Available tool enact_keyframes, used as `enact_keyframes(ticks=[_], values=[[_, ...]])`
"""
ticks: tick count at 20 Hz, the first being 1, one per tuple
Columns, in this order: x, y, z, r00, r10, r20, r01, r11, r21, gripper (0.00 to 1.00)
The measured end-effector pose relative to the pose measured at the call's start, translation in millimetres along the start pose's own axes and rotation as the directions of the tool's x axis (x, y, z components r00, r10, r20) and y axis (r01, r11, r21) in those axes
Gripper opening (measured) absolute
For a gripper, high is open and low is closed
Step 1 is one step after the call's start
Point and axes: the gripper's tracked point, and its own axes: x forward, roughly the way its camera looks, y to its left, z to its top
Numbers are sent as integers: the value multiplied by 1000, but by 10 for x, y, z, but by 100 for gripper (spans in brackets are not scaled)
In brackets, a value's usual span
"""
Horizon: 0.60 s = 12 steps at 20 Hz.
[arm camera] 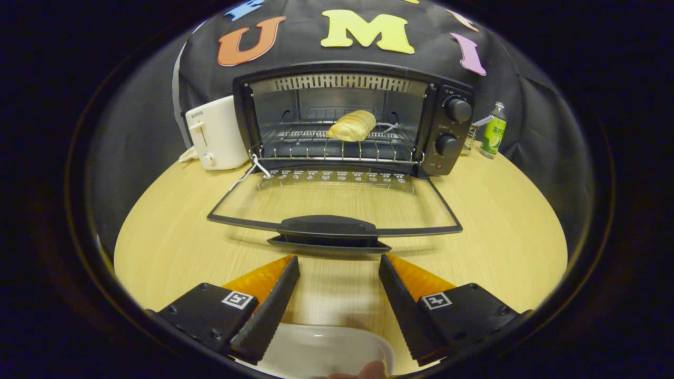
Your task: Open the toaster oven, put the food inside, and close the toaster oven door.
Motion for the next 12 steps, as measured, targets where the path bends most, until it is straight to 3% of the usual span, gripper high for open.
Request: enact_keyframes(ticks=[5,12], values=[[-126,9,94,1000,-18,11,18,1000,2,100],[-396,-1,702,983,-22,183,20,1000,12,100]])
